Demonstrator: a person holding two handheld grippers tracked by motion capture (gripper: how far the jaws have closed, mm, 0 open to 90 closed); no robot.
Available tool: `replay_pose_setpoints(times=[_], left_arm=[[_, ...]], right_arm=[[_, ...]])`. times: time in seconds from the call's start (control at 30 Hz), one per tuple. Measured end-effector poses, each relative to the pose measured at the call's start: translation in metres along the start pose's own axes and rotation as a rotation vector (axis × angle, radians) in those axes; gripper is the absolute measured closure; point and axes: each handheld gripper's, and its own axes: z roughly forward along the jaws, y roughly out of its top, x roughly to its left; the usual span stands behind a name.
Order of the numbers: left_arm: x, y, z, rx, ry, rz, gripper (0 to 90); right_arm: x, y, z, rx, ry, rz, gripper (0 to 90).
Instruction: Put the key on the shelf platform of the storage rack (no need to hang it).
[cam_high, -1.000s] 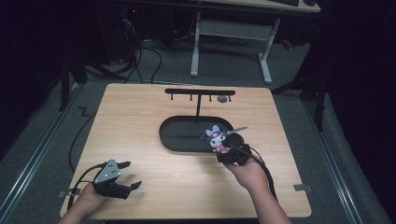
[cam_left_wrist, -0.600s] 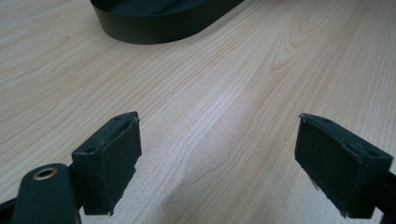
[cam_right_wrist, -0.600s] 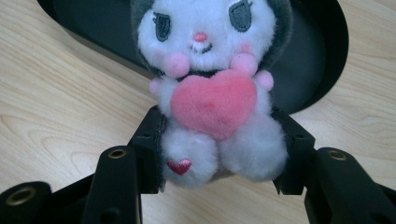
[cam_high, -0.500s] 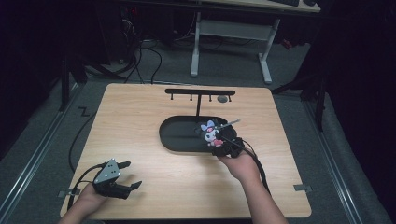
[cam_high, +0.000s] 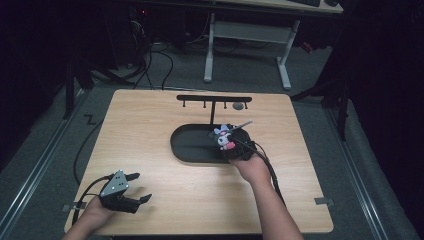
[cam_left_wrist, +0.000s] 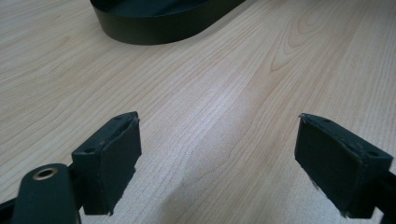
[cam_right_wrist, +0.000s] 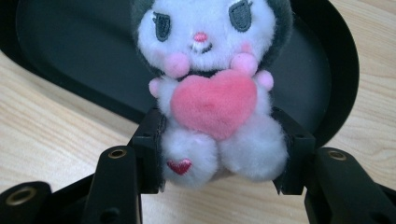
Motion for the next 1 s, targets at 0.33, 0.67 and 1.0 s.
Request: replay_pose_setpoints(times=[0.33,0.67,1.0], left_arm=[[0.0,0.0,0.0,-0.001,-0.002,-0.001,15.5],[0.0,0.0,0.0,-0.001,-0.001,0.0,15.5],[0.0,0.0,0.0,-0.001,-0.004,-0.001,15.5]], right_arm=[[-0.002,0.013,0.011,0.001,0.005,0.024,47.7],[-0.003,0.022,0.017,-0.006,-0.008,0.031,47.7],[-0.003,0.011,0.028,0.054,-0.014,0.017,47.6]])
